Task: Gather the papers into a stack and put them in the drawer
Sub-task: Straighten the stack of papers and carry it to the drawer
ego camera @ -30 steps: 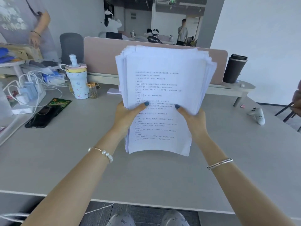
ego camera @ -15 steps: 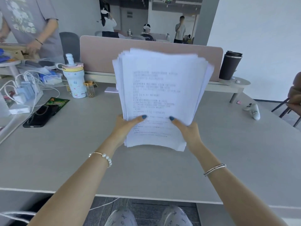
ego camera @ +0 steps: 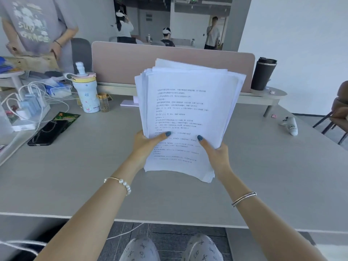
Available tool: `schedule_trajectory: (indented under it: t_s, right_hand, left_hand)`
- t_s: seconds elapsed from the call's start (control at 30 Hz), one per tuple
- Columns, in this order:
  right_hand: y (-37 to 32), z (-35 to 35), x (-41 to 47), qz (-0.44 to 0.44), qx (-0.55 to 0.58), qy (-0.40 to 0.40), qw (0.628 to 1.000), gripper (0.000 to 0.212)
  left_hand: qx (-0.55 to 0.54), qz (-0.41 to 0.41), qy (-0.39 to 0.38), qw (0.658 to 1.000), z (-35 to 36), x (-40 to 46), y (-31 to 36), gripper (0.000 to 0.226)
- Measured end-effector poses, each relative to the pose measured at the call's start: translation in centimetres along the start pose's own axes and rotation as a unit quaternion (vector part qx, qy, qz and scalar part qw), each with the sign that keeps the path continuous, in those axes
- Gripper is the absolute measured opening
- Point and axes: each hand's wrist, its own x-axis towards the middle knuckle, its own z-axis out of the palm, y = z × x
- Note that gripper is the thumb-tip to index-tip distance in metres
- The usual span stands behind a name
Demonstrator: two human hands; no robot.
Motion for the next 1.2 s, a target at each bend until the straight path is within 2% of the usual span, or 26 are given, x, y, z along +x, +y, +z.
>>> schedule_trajectory:
  t_s: [0.1, 0.2, 0.33, 0.43, 0.53, 0.67, 0.8, 1.03, 1.2]
  right_hand:
    - [0.2, -0.1, -0.1, 0.008, 0.000, 0.008, 1.000, 0.014]
    - [-0.5, -0.5, 0.3, -0.024, -0.004, 0.001, 1.000, 0.018]
    - [-0.1, -1.2, 0.0, -0.048, -0.021, -0.015, 0.999, 0.035]
    - [0.1, -1.5, -0.1, -0.053, -0.018, -0.025, 0.998, 0.022]
    - [0.1, -1.1, 0.0, -0.020, -0.019, -0.047, 0.999, 0.014]
    - [0.0, -1.1, 0.1, -0.017, -0.024, -0.029, 0.999, 0.022]
    - [0.2, -0.6, -0.3, -0.032, -0.002, -0.009, 0.999, 0.007]
    - [-1.7, -1.3, -0.3, -0.061, -0.003, 0.010, 0.998, 0.008]
    - [0.3, -1.7, -0.9, -0.012, -0.037, 0.004, 0.999, 0.008]
  left_hand:
    - [-0.005, 0.003, -0.003, 1.000, 0.0, -0.2, 0.0, 0.033]
    - [-0.002, 0.012, -0.012, 1.000, -0.4, 0.0, 0.6, 0.032]
    - [0.001, 0.012, -0.023, 1.000, -1.0, -0.3, 0.0, 0.045]
    - [-0.005, 0.009, -0.036, 0.999, -1.3, -0.5, -0.1, 0.040]
    - [-0.003, -0.006, -0.055, 0.998, -1.0, -0.6, -0.1, 0.041]
    - [0.001, -0.012, -0.060, 0.998, -1.1, -0.6, 0.0, 0.037]
    - [-0.009, -0.007, -0.046, 0.999, -0.6, -1.0, -0.3, 0.028]
    - [-0.029, 0.021, -0.040, 0.999, 0.7, -1.1, 1.1, 0.019]
    - [0.001, -0.018, -0.024, 1.000, 1.9, -2.0, -1.3, 0.018]
